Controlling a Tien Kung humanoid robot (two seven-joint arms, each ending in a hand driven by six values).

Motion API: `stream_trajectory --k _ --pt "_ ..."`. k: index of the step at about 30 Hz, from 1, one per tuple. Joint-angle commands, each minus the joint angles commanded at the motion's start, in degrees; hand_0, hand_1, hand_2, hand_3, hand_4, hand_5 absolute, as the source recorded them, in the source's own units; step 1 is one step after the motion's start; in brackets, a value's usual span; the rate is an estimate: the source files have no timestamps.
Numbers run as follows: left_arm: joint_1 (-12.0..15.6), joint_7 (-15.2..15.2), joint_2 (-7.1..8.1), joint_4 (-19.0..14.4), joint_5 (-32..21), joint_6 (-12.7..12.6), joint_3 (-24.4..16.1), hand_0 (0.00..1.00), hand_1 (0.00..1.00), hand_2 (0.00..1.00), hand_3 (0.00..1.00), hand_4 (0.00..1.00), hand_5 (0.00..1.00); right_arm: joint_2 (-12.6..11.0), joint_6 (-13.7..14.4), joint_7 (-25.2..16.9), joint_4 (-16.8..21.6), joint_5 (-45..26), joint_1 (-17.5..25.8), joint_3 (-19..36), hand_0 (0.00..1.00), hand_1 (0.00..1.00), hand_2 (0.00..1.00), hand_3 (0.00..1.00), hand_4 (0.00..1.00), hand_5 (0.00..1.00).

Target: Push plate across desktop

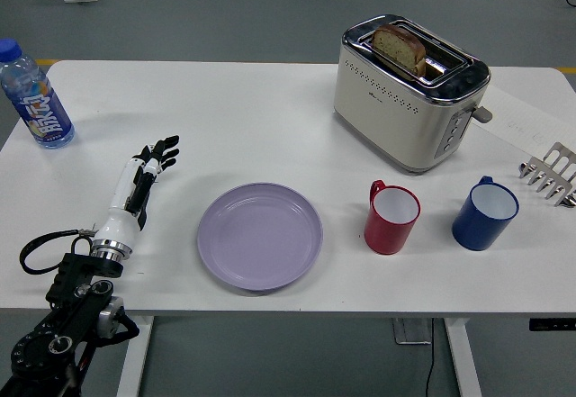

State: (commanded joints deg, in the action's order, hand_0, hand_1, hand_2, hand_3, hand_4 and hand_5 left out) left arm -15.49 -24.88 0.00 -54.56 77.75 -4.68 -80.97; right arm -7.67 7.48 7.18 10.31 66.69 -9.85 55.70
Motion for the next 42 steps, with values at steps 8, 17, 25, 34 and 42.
stream_trajectory --k 8,17,25,34,42 --pt "1.45 1.61 0.00 -0.87 4.35 1.60 -11.99 0.808 0.824 0.850 0.773 0.640 0.998 0.04 0.02 0.12 0.00 0.18 0.00 0.23 0.671 0.631 0.695 0.631 0.249 0.137" --pt "4.32 2.90 0.00 -3.19 3.36 2.82 -20.47 0.792 0.794 0.797 0.720 0.641 0.998 0.22 -0.01 0.36 0.00 0.59 0.16 0.63 0.671 0.630 0.695 0.632 0.249 0.136" --pt "6.74 3.46 0.00 -3.98 2.54 3.95 -22.73 0.776 0.788 0.794 0.717 0.637 0.998 0.40 0.00 0.74 0.00 1.14 0.41 1.04 0.671 0.630 0.695 0.630 0.248 0.135" --pt "6.74 3.34 0.00 -3.78 2.54 3.96 -24.23 0.737 0.773 0.785 0.702 0.638 0.998 0.43 -0.02 0.91 0.00 1.83 0.74 1.37 0.671 0.630 0.694 0.630 0.247 0.136" --pt "6.55 3.22 0.00 -3.65 2.61 3.91 -24.36 0.738 0.772 0.784 0.701 0.641 0.998 0.38 0.04 0.80 0.00 1.71 0.81 1.17 0.671 0.630 0.694 0.630 0.245 0.137"
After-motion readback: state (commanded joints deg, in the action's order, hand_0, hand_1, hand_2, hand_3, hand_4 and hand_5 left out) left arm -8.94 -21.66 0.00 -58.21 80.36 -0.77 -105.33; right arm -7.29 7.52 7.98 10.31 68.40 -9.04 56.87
